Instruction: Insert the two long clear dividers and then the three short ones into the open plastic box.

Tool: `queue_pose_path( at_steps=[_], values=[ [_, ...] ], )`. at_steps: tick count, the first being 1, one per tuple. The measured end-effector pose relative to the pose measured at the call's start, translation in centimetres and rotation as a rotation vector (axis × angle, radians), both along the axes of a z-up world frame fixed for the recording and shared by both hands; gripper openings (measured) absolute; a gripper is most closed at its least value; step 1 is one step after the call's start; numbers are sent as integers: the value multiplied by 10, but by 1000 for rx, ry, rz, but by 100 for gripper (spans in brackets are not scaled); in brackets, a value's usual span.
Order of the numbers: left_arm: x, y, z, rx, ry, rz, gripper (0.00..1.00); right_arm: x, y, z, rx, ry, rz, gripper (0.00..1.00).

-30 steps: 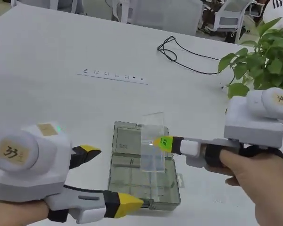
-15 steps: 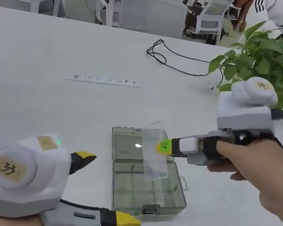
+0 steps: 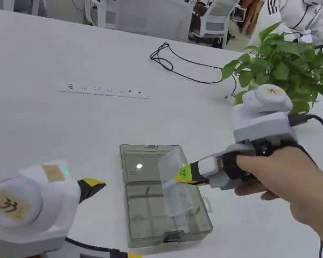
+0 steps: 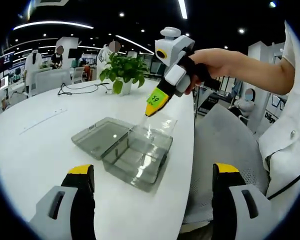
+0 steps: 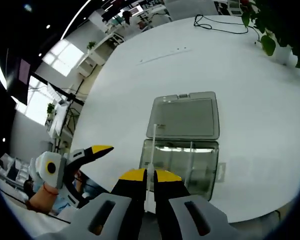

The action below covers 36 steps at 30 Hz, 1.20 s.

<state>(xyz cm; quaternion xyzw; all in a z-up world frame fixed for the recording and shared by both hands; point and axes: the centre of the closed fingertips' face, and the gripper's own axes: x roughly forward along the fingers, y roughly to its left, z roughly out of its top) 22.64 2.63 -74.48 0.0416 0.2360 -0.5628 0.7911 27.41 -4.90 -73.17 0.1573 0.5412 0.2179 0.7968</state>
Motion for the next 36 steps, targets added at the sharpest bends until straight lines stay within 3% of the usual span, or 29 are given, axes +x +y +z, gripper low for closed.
queue_pose_path(
  at_steps=[7, 14, 36],
  values=[
    [-2, 2, -3, -16, 1, -25, 100, -1, 2, -16, -40, 75, -14, 6],
    [0, 1, -2, -34, 6, -19, 100, -1, 4, -31, -85, 113, -3, 6],
    [2, -5, -4, -54, 28, -11, 100, -2, 1, -52, -124, 148, -13, 6]
  ],
)
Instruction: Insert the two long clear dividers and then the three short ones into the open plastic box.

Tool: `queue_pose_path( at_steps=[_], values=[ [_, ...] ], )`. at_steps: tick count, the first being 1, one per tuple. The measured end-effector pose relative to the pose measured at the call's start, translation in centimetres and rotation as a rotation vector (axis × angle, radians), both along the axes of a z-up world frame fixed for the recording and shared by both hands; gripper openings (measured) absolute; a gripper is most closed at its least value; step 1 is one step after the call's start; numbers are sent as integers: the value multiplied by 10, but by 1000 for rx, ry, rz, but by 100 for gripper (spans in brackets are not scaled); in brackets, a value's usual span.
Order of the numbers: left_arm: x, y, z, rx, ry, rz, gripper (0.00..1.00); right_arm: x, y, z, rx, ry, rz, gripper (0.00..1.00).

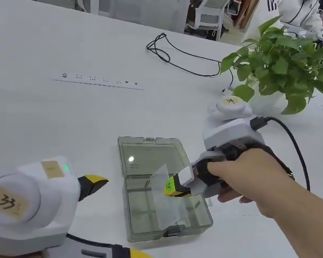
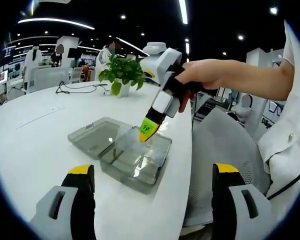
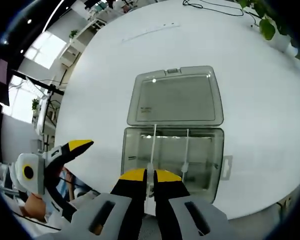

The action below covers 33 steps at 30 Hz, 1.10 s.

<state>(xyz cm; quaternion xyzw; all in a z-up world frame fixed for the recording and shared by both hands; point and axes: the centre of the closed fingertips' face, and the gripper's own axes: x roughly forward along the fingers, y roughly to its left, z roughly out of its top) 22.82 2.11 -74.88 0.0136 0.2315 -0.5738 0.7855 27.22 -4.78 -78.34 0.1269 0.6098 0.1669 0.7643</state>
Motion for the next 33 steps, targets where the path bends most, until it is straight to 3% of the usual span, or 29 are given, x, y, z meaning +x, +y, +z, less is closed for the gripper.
queue_pose_path(
  at_steps=[19, 33],
  values=[
    [-2, -4, -1, -6, 15, -5, 100, 1, 0, -13, -30, -2, 24, 6],
    [-3, -5, -2, -8, 28, -3, 99, 2, 1, -8, -26, -19, 40, 6]
  ],
)
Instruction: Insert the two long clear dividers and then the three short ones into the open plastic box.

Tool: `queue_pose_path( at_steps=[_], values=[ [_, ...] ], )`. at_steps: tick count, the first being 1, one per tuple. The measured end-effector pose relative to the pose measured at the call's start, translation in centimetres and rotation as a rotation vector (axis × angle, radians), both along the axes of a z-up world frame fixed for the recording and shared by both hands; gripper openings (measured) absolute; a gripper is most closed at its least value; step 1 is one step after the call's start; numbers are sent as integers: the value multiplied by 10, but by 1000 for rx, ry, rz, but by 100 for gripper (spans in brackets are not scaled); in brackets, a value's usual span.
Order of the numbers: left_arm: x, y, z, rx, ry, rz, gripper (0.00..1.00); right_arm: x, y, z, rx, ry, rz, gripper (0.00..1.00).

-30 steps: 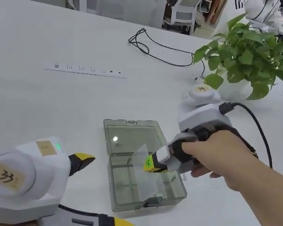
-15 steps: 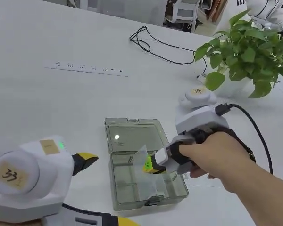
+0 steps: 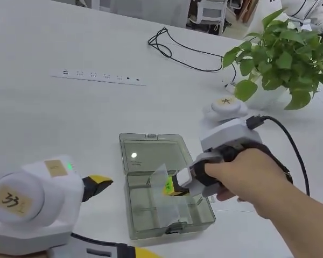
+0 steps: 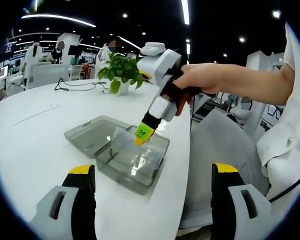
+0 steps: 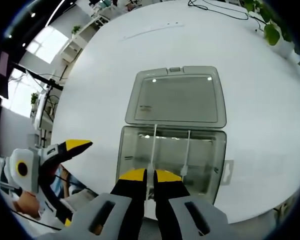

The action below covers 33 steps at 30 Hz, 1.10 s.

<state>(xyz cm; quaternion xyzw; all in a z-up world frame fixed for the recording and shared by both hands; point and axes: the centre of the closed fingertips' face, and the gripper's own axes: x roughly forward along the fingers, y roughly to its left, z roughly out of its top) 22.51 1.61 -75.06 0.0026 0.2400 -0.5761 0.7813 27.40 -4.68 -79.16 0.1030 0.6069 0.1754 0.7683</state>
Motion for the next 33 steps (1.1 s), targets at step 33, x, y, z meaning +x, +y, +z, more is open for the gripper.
queue_pose_path(
  at_steps=[33],
  values=[
    [1, 1, 1, 10, -2, 6, 99, 0, 3, -6, -68, -17, 85, 6]
  ],
)
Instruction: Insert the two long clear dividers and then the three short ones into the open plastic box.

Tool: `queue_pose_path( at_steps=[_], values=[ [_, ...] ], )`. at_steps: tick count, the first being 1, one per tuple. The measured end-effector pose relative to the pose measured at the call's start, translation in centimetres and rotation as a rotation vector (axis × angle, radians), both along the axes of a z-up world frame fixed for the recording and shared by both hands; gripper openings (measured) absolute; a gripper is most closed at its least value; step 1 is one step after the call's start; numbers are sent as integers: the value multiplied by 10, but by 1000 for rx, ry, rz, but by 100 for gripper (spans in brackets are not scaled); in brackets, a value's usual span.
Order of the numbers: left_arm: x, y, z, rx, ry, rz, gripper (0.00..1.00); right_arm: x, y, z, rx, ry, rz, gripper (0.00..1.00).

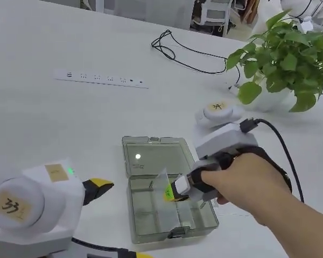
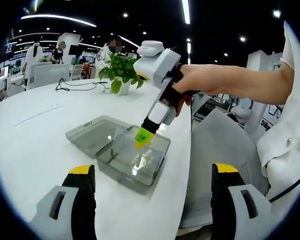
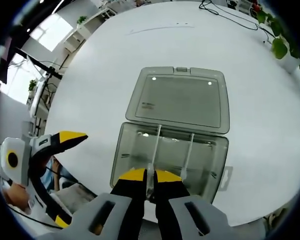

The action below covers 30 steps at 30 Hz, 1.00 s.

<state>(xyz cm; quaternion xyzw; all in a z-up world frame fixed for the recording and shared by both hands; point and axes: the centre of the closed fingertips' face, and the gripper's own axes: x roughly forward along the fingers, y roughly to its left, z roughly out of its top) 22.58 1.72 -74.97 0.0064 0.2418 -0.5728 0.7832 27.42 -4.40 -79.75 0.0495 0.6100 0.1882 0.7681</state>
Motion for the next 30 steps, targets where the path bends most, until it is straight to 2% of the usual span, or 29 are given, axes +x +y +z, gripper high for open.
queue_pose_path(
  at_steps=[4, 16, 24, 30],
  values=[
    [0, -1, 0, 5, -2, -5, 99, 0, 5, -1, -15, -15, 29, 6],
    [2, -3, 2, 10, -4, -1, 99, -1, 10, -10, 30, -14, 62, 8],
    [1, -2, 4, 17, -3, 15, 99, -1, 11, -19, 55, -15, 59, 9],
    [2, 1, 7, 19, -7, 34, 99, -1, 12, -20, 71, -17, 55, 9]
  ],
)
